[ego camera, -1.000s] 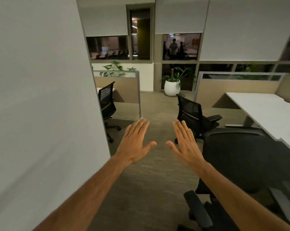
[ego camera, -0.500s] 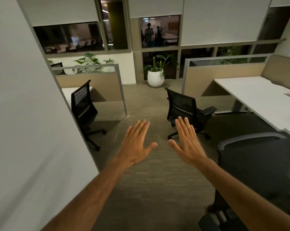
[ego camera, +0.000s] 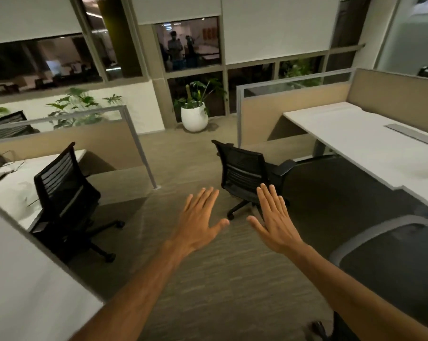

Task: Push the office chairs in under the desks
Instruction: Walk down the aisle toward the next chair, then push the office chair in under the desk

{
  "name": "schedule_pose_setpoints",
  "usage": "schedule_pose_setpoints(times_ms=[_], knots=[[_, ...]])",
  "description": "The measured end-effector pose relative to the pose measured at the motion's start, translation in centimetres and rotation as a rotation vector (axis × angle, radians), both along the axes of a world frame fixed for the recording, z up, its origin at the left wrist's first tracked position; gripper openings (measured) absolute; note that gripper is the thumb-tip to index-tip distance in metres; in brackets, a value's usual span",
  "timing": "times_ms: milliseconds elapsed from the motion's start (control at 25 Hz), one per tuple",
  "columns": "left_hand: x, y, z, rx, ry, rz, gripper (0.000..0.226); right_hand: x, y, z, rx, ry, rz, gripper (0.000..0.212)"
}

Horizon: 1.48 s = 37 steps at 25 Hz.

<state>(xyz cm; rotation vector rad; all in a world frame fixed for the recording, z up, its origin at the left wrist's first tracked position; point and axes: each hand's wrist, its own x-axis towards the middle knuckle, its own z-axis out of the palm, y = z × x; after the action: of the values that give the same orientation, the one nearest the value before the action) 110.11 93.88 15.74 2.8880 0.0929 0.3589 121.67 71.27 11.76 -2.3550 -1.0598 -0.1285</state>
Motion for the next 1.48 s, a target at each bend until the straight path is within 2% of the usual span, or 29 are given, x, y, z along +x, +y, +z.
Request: schedule_pose_setpoints(times_ms=[320,600,760,1000,1120,1320,1480], knots=[[22.8,-2.7,-4.1,-0.009,0.064,-0.426,0.087,11.5,-5.8,-4.8,-0.06,0.039,-0.445,0.087],[37.3,-12.0,-5.5,0.045,0.146,-0.945,0.087,13.9,-11.5,-8.9,-0.026,0.162,-0.934,0.087],[41.0,-21.2,-7.5,0.134,0.216,-1.222,0.085,12.2,-15.6,-10.1,-0.004,0.197,-1.212,0.086],[44.6,-33.2,-9.3,0.215,0.207,-1.544,0.083,10.6,-21.9,-9.7,-0.065,0.273,-1.379,0.084],[45.4,-37.9,-10.6,0.277,0.212,-1.696,0.084,9.4,-21.5,-10.5,-0.015,0.293,-1.504,0.083],[45.6,-44.3,-13.1,0.435,0.207,-2.036,0.082,8.3,-17.5,-12.1,0.103,0.453,-1.672,0.082],[46.8,-46.4,-14.6,0.596,0.221,-2.276,0.083,10.2,-13.3,-12.2,0.193,0.525,-1.838,0.087]])
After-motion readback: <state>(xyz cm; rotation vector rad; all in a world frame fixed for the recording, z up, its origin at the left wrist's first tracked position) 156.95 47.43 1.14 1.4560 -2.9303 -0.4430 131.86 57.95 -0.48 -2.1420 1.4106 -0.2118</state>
